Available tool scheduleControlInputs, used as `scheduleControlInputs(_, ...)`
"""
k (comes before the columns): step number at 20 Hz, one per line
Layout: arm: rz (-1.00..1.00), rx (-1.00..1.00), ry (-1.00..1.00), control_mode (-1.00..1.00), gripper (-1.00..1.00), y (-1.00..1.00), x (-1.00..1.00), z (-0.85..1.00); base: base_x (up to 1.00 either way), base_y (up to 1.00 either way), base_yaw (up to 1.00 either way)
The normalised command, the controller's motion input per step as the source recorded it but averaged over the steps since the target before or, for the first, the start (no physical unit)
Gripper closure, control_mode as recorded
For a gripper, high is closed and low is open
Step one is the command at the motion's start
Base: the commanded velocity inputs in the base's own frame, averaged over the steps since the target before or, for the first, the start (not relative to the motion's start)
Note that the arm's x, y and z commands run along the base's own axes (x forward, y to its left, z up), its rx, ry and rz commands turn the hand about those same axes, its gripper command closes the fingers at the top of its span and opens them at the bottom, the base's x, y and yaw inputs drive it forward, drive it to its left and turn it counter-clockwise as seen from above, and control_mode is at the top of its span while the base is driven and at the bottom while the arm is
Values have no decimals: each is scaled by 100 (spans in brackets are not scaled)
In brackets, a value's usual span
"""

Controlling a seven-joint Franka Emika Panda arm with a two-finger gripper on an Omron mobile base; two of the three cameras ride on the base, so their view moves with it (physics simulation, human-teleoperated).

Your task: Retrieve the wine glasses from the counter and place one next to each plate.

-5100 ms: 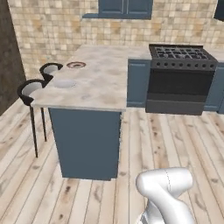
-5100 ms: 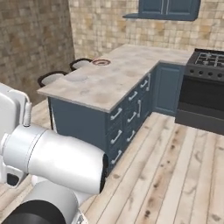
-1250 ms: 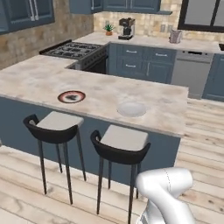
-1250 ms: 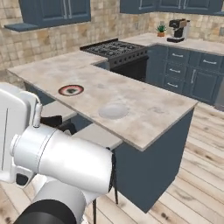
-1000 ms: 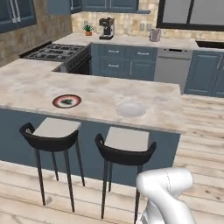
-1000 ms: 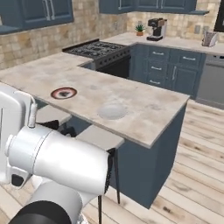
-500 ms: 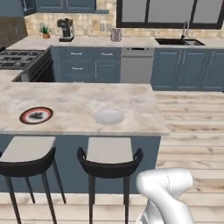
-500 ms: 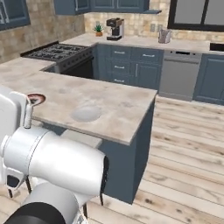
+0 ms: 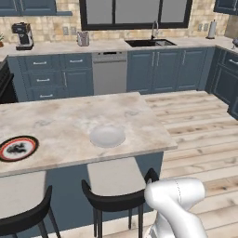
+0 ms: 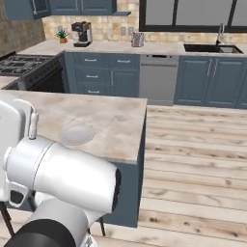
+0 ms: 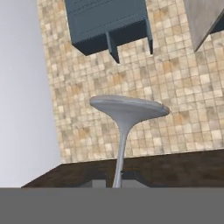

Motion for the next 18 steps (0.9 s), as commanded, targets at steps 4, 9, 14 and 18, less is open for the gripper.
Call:
scheduleControlInputs(4, -2, 2, 6, -100, 100, 4, 16, 0, 45, 19, -16)
scheduleControlInputs(9, -1, 9, 31, -100, 100, 0, 54, 0, 0, 0, 0)
scheduleControlInputs(14, 0, 15, 48, -100, 100, 0, 59, 0, 0, 0, 0)
scheduleControlInputs(18, 0, 5, 36, -100, 100, 0, 41, 0, 0, 0, 0)
